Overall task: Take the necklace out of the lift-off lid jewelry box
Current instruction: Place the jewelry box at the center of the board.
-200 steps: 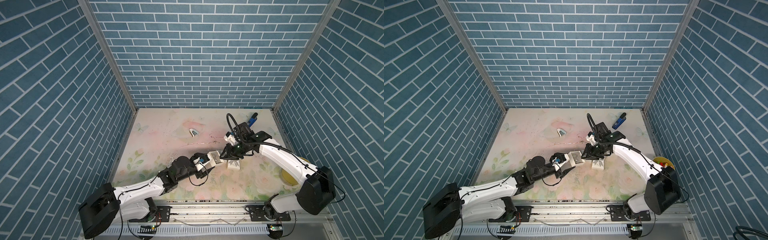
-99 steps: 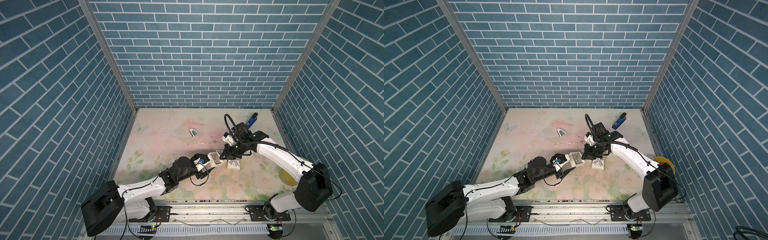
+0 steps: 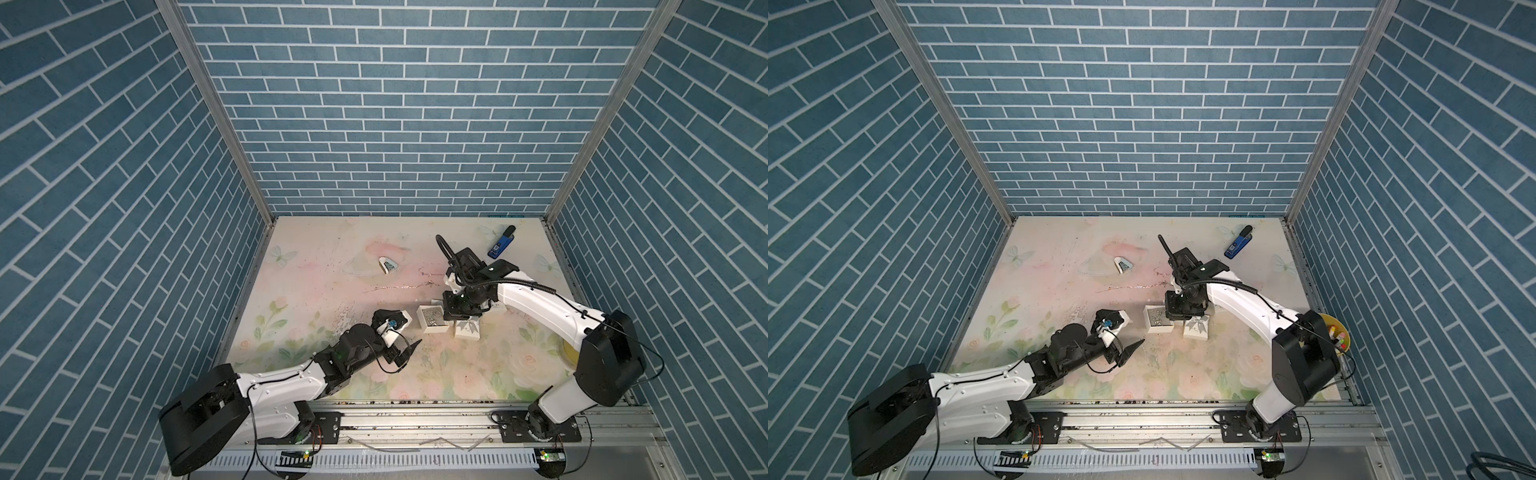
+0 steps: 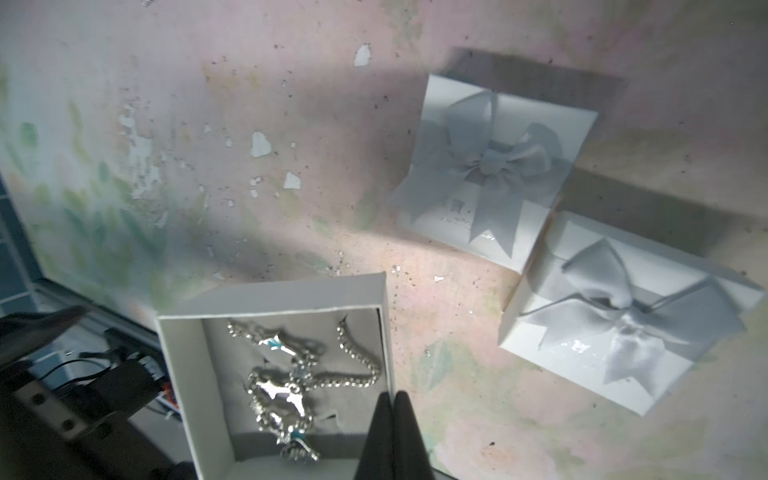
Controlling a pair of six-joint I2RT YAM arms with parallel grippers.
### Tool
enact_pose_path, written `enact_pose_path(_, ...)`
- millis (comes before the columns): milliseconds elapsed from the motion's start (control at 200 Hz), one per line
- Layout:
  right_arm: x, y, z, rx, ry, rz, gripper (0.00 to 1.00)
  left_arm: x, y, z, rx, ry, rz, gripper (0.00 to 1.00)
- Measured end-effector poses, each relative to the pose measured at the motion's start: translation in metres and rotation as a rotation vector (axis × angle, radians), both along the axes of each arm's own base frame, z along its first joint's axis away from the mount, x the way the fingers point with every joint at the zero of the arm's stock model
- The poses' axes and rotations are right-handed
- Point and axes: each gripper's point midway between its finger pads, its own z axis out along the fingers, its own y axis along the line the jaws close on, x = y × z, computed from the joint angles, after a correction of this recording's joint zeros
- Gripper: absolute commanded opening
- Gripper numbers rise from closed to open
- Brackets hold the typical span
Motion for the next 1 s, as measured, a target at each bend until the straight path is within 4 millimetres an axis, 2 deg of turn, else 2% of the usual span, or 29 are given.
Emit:
enact_pose_path(125, 0.002, 0.015, -0.015, -0.081, -0.019, 0.047, 0.00, 0.013, 0.032, 0.013, -0.064, 0.060, 0.200, 1.00)
enact_pose_path(235, 0.000, 0.036, -0.033, -0.126, -0.019, 0.095, 0.00, 0.020, 0.057, 0.014, -0.076, 0.141, 0.339, 1.00)
enact_pose_path(320, -0.002, 0.052, -0.050, -0.153, -0.013, 0.131, 0.00, 0.019, 0.067, 0.006, -0.058, 0.208, 0.389, 1.00)
enact_pose_path(475, -0.001, 0.071, -0.076, -0.196, -0.005, 0.171, 0.00, 0.010, 0.082, -0.025, 0.012, 0.351, 0.457, 1.00)
enact_pose_path(650, 0.009, 0.069, -0.074, -0.228, -0.050, 0.176, 0.00, 0.007, 0.084, -0.047, 0.085, 0.488, 0.491, 1.00)
enact_pose_path(805, 0.011, 0.066, -0.074, -0.246, -0.065, 0.179, 0.21, 0.008, 0.083, -0.063, 0.111, 0.599, 0.510, 0.92)
enact_pose_path(1000, 0.007, 0.061, -0.057, -0.245, -0.078, 0.194, 0.32, 0.013, 0.090, -0.083, 0.042, 0.781, 0.538, 0.74)
